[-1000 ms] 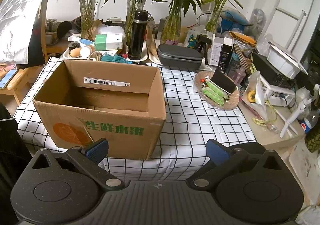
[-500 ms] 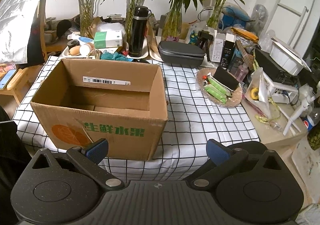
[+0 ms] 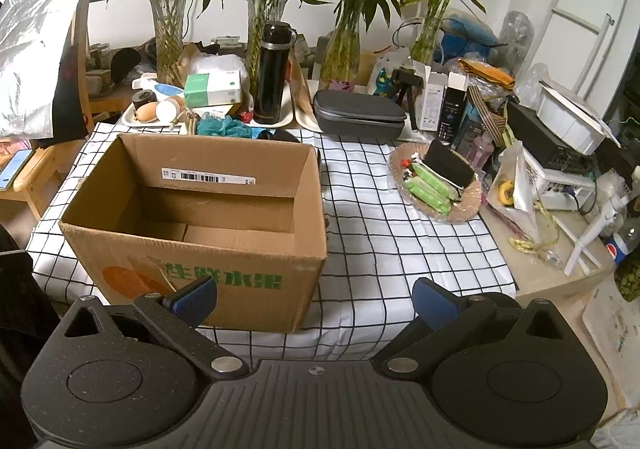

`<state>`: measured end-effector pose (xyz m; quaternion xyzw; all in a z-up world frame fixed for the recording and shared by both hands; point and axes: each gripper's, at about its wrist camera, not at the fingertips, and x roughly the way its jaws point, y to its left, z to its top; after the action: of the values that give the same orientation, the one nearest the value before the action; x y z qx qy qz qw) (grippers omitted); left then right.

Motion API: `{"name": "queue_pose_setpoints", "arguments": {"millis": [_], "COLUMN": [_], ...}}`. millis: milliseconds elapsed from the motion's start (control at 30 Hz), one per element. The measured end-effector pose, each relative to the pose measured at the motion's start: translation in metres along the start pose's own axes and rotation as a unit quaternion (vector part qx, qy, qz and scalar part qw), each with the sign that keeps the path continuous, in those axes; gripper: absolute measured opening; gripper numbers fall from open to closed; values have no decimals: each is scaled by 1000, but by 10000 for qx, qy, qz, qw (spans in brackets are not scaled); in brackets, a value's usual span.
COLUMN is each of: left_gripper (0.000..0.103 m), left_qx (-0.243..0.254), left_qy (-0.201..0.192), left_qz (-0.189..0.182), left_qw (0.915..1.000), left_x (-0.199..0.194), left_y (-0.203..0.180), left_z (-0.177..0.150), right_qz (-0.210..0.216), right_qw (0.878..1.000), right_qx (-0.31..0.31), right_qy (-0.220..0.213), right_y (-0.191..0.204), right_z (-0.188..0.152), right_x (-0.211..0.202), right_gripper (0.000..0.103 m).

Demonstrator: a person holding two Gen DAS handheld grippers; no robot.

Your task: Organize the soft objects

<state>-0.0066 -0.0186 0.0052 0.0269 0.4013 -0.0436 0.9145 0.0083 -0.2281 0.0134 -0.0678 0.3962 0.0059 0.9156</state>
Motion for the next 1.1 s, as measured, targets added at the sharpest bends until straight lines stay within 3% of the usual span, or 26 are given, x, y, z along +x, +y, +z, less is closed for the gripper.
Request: {"name": "queue_pose_setpoints", "arguments": {"millis": [733,933,1100], "left_gripper": [103,103,103], "left_qx": [48,-152,-309], "left_qy": [400,460,462], "left_qz": [103,-374,-419], "left_qw": [9991,9981,9976], "left_x": [48,54,64], "left_y": [17,26,33], "left_z": [39,45,50], "right_qz": [136,162,266], "right_qw": [9993,9990,9987], "right_qx": [15,83,60], "right_qy": [350,413,426], "right_y": [-10,-16,-21], "right_z": [36,38,42], "right_x": [52,59,65], "right_gripper": [103,103,103]}}
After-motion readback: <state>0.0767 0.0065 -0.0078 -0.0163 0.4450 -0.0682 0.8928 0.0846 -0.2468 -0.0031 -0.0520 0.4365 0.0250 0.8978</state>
